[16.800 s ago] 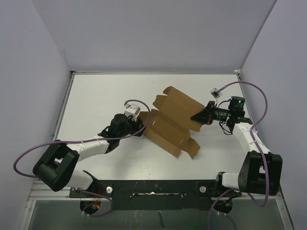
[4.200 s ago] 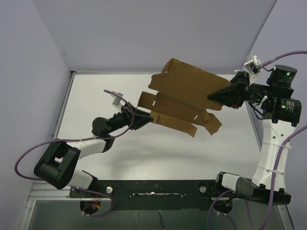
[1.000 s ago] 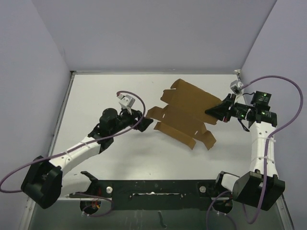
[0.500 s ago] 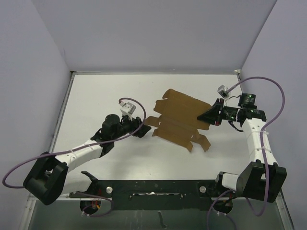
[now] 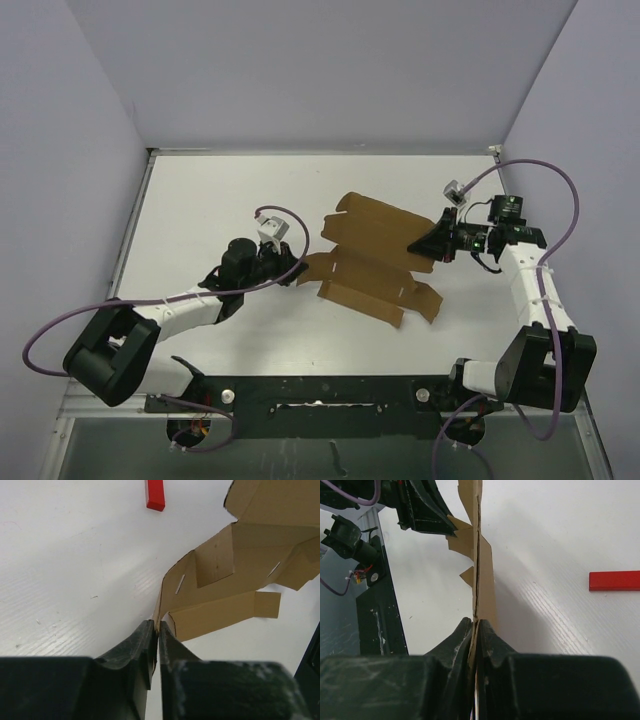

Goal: Fold the paper box

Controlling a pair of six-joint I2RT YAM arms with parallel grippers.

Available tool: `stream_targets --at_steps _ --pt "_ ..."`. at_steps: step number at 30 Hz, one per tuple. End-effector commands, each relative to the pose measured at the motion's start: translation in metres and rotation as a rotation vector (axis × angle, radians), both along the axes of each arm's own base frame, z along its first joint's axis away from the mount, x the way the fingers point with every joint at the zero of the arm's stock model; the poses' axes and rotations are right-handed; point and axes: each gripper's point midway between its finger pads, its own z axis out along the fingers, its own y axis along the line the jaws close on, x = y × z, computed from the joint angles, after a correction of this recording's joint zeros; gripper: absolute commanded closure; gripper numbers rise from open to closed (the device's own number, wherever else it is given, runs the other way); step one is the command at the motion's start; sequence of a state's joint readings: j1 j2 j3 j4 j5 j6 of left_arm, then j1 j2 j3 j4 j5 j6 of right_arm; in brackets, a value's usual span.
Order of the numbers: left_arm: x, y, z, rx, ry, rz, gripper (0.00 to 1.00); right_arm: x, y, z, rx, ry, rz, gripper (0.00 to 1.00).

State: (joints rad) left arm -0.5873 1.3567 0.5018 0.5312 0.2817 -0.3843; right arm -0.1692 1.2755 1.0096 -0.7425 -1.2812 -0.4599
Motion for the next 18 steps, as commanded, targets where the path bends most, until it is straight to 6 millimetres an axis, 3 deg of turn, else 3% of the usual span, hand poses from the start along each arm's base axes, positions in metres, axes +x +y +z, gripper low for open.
stream_targets --at_steps 1,11,18 --pt "0.007 -0.012 0.038 -0.078 -0.109 -0.040 0.98 0.009 0.002 -0.003 -0.030 -0.040 -0.004 1.00" --pt "-0.014 -0.001 0.049 -0.060 -0.147 -0.079 1.00 0.011 0.010 -0.007 -0.058 -0.081 0.008 1.00" --pt "-0.023 -0.005 0.031 -0.037 -0.114 -0.138 1.00 0.000 0.027 -0.032 -0.126 -0.065 0.091 1.00"
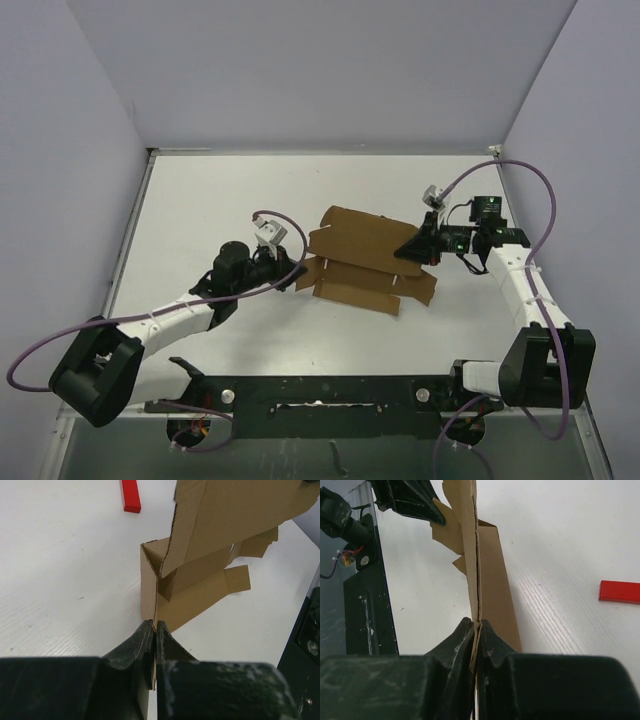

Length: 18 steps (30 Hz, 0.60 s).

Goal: Fold the paper box

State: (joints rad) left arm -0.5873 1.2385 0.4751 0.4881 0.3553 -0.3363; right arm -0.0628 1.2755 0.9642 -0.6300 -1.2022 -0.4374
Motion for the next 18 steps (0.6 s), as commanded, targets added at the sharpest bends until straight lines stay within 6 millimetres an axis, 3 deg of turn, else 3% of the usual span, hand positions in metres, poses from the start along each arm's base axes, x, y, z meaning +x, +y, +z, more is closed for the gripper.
stream_targets --at_steps 1,11,18 --pt "-0.003 -0.006 0.005 -0.012 -0.045 -0.057 1.00 -0.002 0.007 -0.018 -0.075 -0.025 0.041 1.00" --pt "-0.017 0.009 -0.030 0.044 -0.013 -0.043 1.00 -0.005 0.010 -0.023 -0.088 -0.016 0.059 1.00" --pt "-0.017 0.008 -0.030 0.081 -0.117 -0.068 1.00 -0.008 0.014 -0.014 -0.035 -0.012 0.077 1.00"
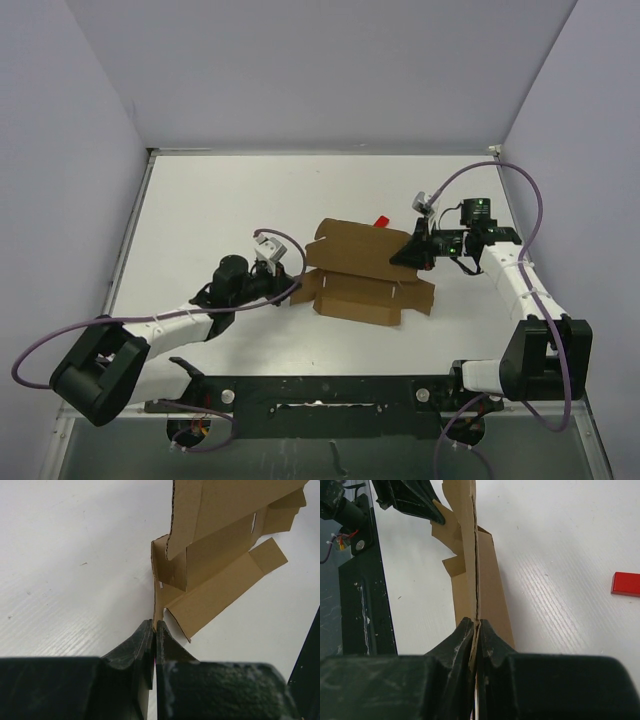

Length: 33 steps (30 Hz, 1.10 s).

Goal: Fold the paper box

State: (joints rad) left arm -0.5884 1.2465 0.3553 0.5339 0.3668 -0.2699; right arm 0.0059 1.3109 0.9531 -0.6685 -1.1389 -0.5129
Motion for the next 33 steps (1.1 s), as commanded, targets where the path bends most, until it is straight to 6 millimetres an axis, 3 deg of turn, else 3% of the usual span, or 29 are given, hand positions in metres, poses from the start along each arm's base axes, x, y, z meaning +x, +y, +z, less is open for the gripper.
stream_targets --at_steps 1,13,21,26,33 --pt "0.004 -0.006 0.015 0.008 -0.160 -0.049 1.00 -0.001 0.002 0.009 0.036 -0.024 0.020 1.00" --pt "-0.013 -0.008 0.007 0.122 -0.333 -0.074 1.00 0.007 0.000 -0.005 0.051 0.104 -0.022 1.00" --pt "-0.005 -0.010 0.008 0.270 -0.452 -0.017 1.00 0.008 -0.001 -0.006 0.092 0.166 -0.026 1.00" --pt "-0.002 -0.014 0.003 0.291 -0.488 -0.003 1.00 0.003 0.000 0.005 0.162 0.172 -0.012 1.00" --pt "-0.008 -0.015 -0.005 0.303 -0.481 0.000 1.00 0.004 -0.001 -0.018 0.092 0.220 -0.038 1.00"
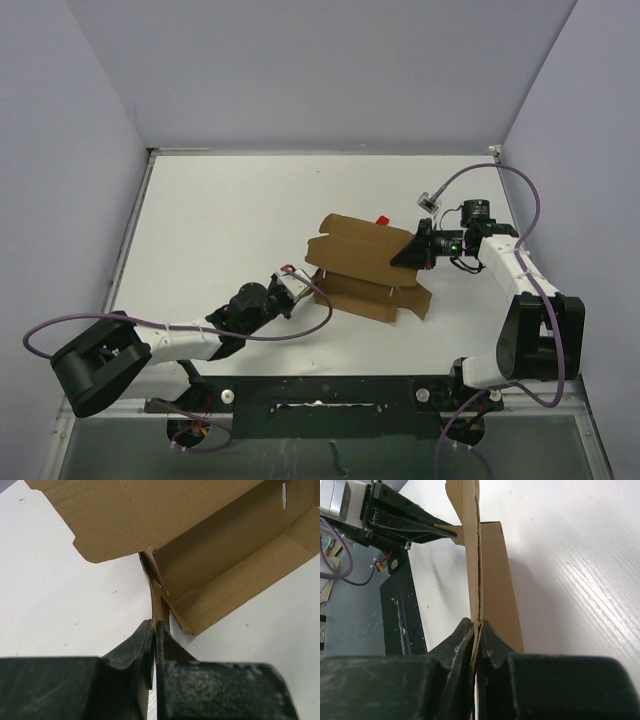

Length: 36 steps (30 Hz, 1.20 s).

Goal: Fold the paper box

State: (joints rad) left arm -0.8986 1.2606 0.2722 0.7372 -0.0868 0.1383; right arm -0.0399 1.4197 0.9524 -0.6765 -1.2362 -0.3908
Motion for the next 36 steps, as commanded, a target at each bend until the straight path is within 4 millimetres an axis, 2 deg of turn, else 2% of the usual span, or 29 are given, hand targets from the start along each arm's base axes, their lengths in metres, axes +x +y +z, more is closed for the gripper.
stream_targets --at_steps 1,9,21,26,31,34,35,36 --pt "-0.004 -0.002 -0.007 0.028 -0.002 0.000 1.00 0.004 0.000 -0.010 -0.027 -0.005 0.007 1.00" --pt "-0.022 0.003 -0.026 0.016 0.056 0.015 1.00 0.003 0.003 -0.024 -0.091 0.003 0.019 1.00" --pt "-0.033 -0.008 -0.034 -0.071 0.153 -0.006 1.00 0.001 0.003 -0.021 -0.096 -0.018 0.026 1.00" --pt "-0.036 -0.006 -0.025 -0.126 0.183 0.012 0.84 0.003 0.001 -0.021 -0.114 -0.036 0.019 1.00" --pt "-0.042 -0.001 -0.007 -0.151 0.200 0.005 0.62 0.005 0.000 -0.020 -0.117 -0.041 0.015 1.00" --pt "-0.046 0.006 0.011 -0.179 0.217 0.004 0.48 0.005 0.000 -0.021 -0.119 -0.039 0.015 1.00" --pt "-0.047 0.009 0.027 -0.220 0.212 0.006 0.45 0.006 0.000 -0.021 -0.120 -0.038 0.013 1.00" --pt "-0.050 0.015 0.031 -0.223 0.244 0.020 0.42 0.006 0.000 -0.021 -0.120 -0.039 0.013 1.00"
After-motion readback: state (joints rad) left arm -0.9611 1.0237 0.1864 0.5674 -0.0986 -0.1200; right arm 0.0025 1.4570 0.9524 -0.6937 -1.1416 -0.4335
